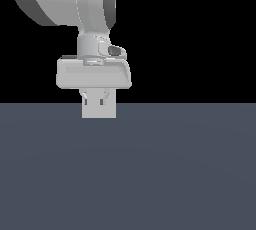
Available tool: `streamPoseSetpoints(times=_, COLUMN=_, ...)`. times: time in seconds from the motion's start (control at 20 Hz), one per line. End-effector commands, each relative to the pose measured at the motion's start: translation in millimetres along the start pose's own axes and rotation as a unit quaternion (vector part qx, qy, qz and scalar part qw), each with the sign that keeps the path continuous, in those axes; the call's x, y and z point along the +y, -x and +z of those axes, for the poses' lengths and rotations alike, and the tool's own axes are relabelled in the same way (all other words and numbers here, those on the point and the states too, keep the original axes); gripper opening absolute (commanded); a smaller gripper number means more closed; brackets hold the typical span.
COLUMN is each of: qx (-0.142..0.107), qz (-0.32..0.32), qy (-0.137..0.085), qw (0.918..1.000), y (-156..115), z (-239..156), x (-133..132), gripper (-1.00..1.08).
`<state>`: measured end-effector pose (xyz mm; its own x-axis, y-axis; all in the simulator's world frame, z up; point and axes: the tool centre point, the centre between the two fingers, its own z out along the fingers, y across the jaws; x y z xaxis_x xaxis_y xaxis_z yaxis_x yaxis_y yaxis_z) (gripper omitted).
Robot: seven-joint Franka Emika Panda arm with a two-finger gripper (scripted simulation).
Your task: Plug the charger into the wall socket.
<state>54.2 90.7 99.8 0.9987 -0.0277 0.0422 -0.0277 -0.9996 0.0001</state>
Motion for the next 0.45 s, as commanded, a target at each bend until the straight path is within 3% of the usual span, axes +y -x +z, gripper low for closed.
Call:
streamPoseSetpoints(times=0.0, qx=0.000, qz=0.000, qy=0.000, qw=1.0000, y=-7.3, z=0.1, x=-0.1, gripper=-1.00)
streamPoseSetpoints(times=0.4, qx=0.000, qz=0.000, qy=0.000, qw=1.0000, y=-16.1, z=0.4, x=-0.2, gripper=-1.00)
